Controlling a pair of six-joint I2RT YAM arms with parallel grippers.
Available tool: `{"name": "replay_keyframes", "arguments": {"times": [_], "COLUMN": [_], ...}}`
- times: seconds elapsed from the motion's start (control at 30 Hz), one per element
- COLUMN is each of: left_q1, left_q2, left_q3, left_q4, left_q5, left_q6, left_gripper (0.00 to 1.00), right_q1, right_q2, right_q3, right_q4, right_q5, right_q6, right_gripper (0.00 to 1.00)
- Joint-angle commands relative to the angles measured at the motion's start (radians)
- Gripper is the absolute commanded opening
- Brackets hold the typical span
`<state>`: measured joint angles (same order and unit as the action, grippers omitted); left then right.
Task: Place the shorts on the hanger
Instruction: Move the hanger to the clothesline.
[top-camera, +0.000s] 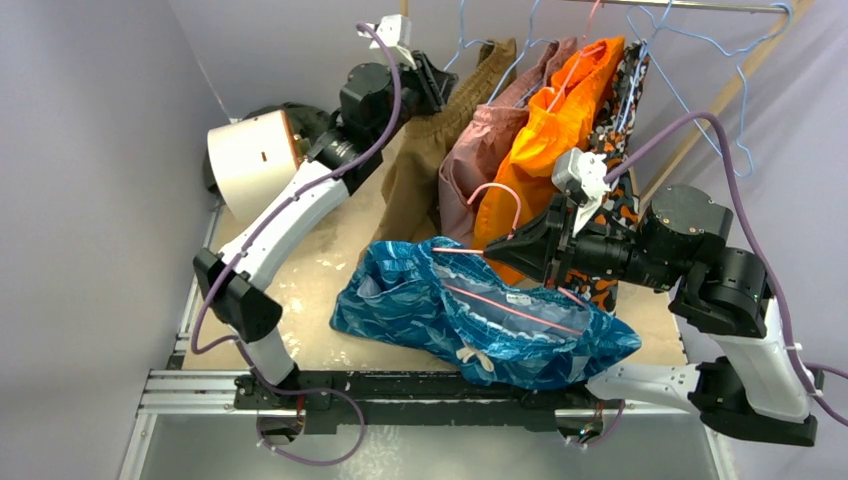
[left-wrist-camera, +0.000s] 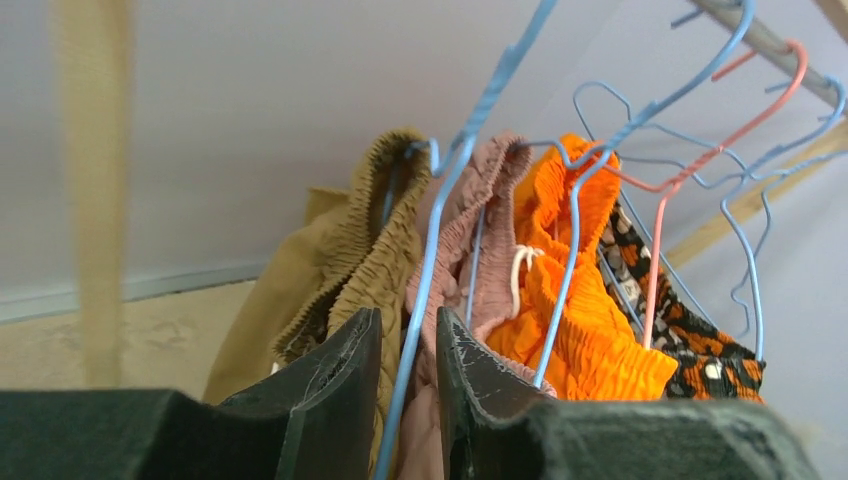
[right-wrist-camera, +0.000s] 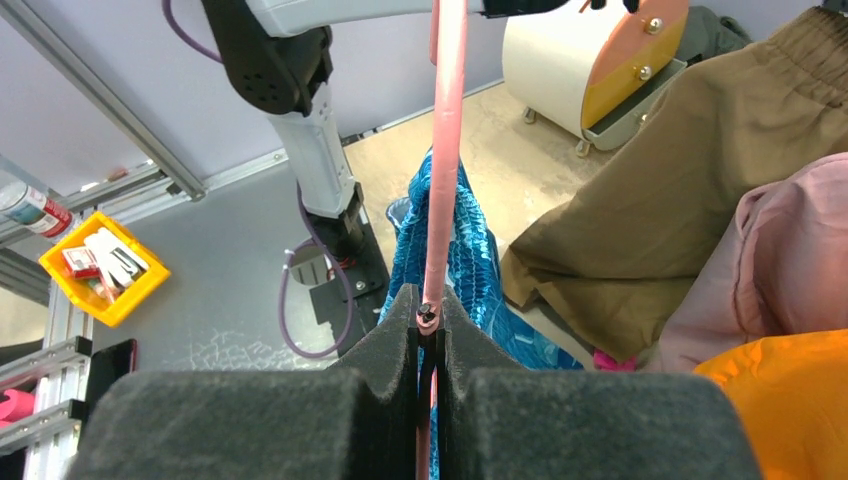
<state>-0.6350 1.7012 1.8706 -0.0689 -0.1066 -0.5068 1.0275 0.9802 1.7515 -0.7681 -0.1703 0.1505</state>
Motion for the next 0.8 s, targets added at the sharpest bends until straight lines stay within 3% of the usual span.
{"name": "replay_keyframes", "arguments": {"times": [0.0, 0.17, 0.4, 0.77], "left_q1": [-0.002, -0.028, -0.076, -0.129], "left_q2": [0.060, 0.112, 0.224, 0.355], "left_q3": [0.078, 0.124, 0.280, 0.410], "left_q4": [0.045, 0.084, 0.079, 0.135], "left_q5": [0.130, 0.152, 0.204, 0.264], "left_q6": [-0.047, -0.059, -0.072, -0.128], "left_gripper": [0.24, 0.21, 0.03, 0.00], "right_q1": [0.003, 0.002, 0.002, 0.003], "right_q2": [-0.019, -0.029, -0.043, -0.064], "right_q3": [0.035, 0.030, 0.023, 0.023], "right_q4": [0.039, 0.032, 0.023, 0.006], "right_q5": [0.017, 0.017, 0.017, 0.027], "right_q6": [0.014, 0.014, 0.012, 0.023], "right_gripper": [0.00, 0.00, 0.00, 0.00]}}
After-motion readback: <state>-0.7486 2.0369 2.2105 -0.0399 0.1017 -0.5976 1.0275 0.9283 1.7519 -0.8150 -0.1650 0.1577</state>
